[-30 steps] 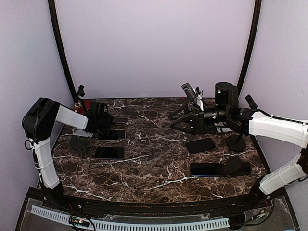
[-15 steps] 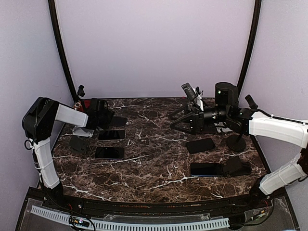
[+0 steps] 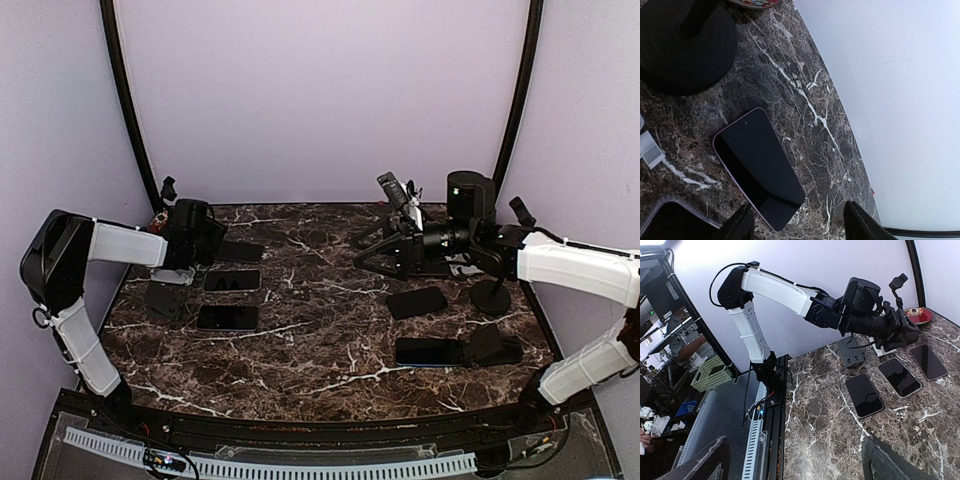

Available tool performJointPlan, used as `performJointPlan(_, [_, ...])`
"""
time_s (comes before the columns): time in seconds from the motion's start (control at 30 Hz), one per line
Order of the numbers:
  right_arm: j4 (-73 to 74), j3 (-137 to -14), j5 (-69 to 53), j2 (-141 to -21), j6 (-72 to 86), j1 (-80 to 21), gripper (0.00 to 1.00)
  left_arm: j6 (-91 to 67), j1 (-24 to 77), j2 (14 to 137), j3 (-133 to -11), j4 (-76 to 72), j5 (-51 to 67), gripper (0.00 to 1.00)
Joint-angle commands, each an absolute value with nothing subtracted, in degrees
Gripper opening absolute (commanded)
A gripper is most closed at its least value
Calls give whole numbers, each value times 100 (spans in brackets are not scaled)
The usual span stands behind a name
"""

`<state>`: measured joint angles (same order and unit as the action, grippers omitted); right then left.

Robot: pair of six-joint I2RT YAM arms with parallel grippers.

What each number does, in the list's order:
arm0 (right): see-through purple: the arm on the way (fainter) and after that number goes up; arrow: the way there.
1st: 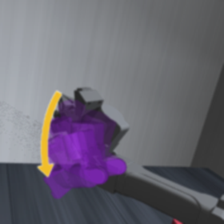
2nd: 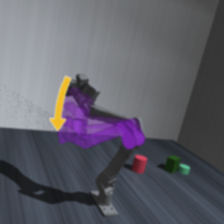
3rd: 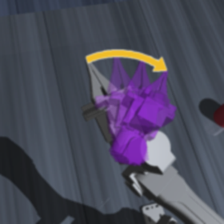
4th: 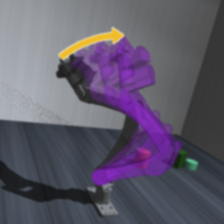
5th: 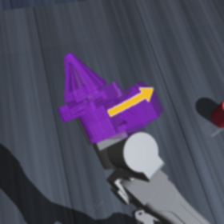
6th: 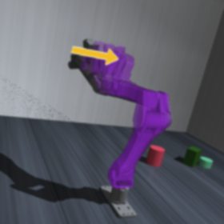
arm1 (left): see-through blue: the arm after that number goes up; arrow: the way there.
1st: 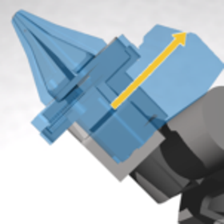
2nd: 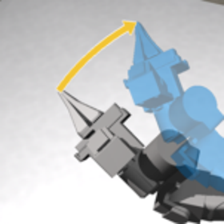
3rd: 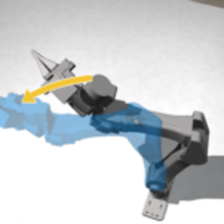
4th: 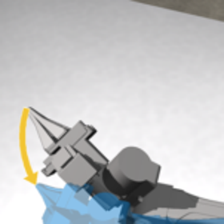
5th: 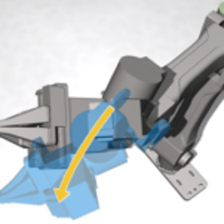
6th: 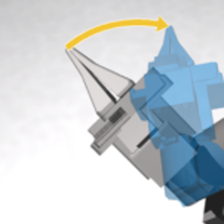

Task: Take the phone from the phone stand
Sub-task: Place the phone at the corner of the board, then reset both arms

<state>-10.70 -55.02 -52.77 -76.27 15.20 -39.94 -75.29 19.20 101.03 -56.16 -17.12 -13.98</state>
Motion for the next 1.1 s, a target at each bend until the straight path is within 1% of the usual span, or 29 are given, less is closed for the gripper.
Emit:
performJointPlan(0.0, [-1256,-5458,-5220,-7510,1555,-3955,93,-7465,2058,9580,-5374,-1373,-1767,63])
performJointPlan(0.1, [-1262,-5420,-5121,-7419,1563,-3955,99,-7185,2204,9273,-5308,-1176,-1943,64])
performJointPlan(0.27, [-1114,-5388,-4850,-7272,1508,-3950,99,-6271,2581,8526,-5158,-919,-2371,72])
performJointPlan(0.37, [-1075,-5379,-4662,-7236,1554,-3901,99,-5594,2730,8169,-5189,-672,-2196,80])
performJointPlan(0.5, [-1077,-5411,-4373,-7274,1772,-3765,99,-4750,2823,7890,-5312,-281,-1711,98])
performJointPlan(0.67, [-949,-5489,-3420,-7270,2108,-3612,99,-3584,2834,7669,-5353,-297,-959,99])
performJointPlan(0.9, [-505,-5635,-1700,-7243,2335,-3569,99,-1749,2885,7817,-6118,263,151,99])
performJointPlan(1.07, [-468,-5431,-719,-7169,2343,-3560,99,-895,3017,7648,-5988,194,231,99])
